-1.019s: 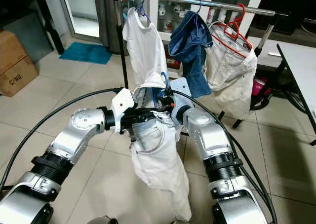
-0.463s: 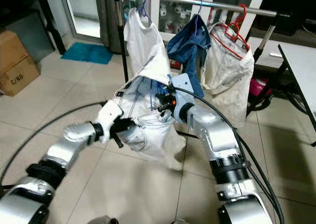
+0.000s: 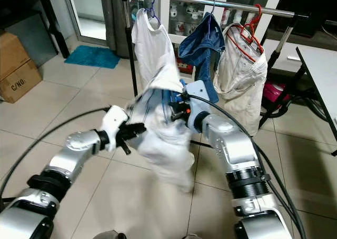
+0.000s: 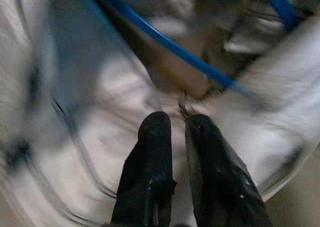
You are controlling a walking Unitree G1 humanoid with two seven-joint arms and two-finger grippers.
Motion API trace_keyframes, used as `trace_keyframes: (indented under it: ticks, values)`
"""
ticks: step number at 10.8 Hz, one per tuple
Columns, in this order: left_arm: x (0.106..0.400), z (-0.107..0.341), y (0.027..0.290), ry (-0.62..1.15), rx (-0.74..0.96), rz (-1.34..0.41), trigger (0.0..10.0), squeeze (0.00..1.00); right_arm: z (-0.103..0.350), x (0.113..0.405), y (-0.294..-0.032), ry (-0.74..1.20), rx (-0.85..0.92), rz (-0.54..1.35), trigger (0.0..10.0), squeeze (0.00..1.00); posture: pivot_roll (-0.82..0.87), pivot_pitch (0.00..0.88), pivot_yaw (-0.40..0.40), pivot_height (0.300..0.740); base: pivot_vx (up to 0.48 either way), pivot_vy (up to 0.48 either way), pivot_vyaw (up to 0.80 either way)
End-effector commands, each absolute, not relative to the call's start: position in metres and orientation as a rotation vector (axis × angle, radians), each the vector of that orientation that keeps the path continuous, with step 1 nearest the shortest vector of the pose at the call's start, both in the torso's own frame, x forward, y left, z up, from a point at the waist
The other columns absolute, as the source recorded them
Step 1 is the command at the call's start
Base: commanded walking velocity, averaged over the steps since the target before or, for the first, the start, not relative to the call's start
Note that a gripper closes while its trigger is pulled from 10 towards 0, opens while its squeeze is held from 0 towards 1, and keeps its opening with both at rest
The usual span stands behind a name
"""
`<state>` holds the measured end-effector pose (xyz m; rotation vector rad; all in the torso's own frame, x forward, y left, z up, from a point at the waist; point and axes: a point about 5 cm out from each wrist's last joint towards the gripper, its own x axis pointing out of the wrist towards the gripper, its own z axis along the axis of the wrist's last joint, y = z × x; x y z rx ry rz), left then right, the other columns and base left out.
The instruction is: Hang hanger
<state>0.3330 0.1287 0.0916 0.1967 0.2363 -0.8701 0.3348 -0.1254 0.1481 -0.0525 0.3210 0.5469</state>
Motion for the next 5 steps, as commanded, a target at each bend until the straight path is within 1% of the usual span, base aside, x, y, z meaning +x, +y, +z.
trace_keyframes:
  ticks: [1,3,5]
  values:
    - [0.335,0.101,0.128,0.205,0.174,-0.883,10.0,1.00,0.161,0.336,-0.127,0.269,-0.051,0.538,10.0,0.00,-0.07,0.014,0.017,0.740,0.000,0.000,0.00]
    - [0.330,0.106,0.135,0.188,0.123,-0.896,10.0,1.00,0.153,0.337,-0.131,0.310,-0.055,0.493,10.0,0.00,-0.07,0.018,0.015,0.740,0.000,0.000,0.00]
    - [0.323,0.126,0.143,0.072,0.040,-0.817,10.0,1.00,0.142,0.335,-0.140,0.347,-0.061,0.421,10.0,0.00,-0.07,0.024,0.007,0.740,0.000,0.000,0.00]
